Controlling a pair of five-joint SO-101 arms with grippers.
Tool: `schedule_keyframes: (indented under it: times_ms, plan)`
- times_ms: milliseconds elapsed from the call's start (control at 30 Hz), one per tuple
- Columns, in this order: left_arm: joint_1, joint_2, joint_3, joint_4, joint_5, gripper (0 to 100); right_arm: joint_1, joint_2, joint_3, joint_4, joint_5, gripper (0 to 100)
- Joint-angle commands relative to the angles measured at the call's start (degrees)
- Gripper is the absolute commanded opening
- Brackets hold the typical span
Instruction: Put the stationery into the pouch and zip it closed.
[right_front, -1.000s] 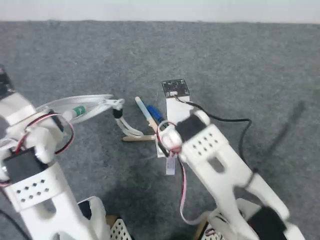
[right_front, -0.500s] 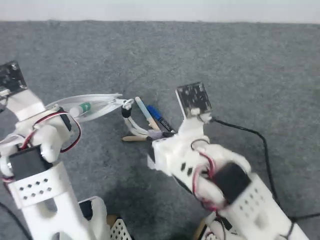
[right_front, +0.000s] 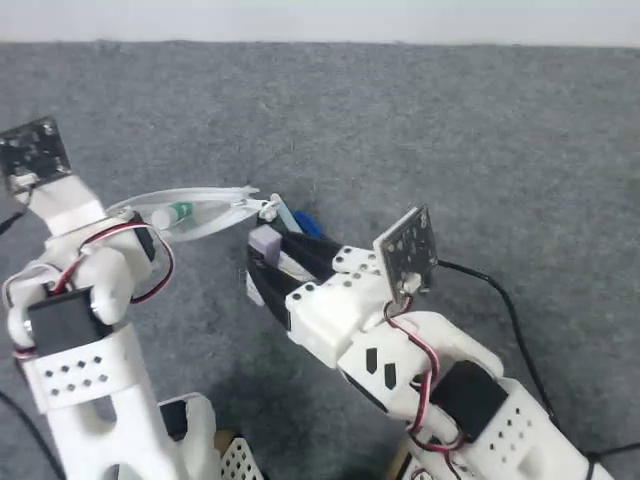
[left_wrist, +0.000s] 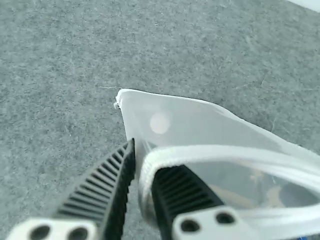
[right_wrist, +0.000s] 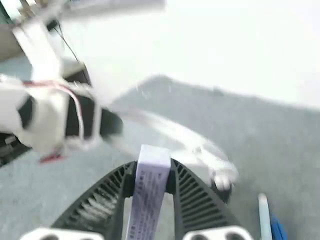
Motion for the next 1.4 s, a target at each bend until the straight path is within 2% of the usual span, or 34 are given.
schedule_keyframes:
  times_ms: [0,233,400,767,933,1367]
  plan:
    - [0.5,0.1,-3.8,-1.0,0.5,1,-0.8,-2.2,2.2,-11.6,3.3,0.6]
    - [0.5,0.1,-3.6,-1.0,0.5,1,-0.8,-2.2,10.6,-31.9,8.1,0.6]
    - [0.5,0.3,-3.6,-1.0,0.5,1,-0.7,0.1,11.4,-39.2,8.0,0.6]
    - [0.5,0.3,-3.6,-0.4,0.5,1,-0.7,17.4,11.2,-59.2,8.3,0.6]
    - [0.5,0.3,-3.6,-0.4,0.5,1,-0.7,26.4,9.3,-66.1,14.3,0.6]
    - [0.4,0.3,-3.6,-0.4,0.5,1,-0.8,45.4,7.2,-82.5,23.4,0.6]
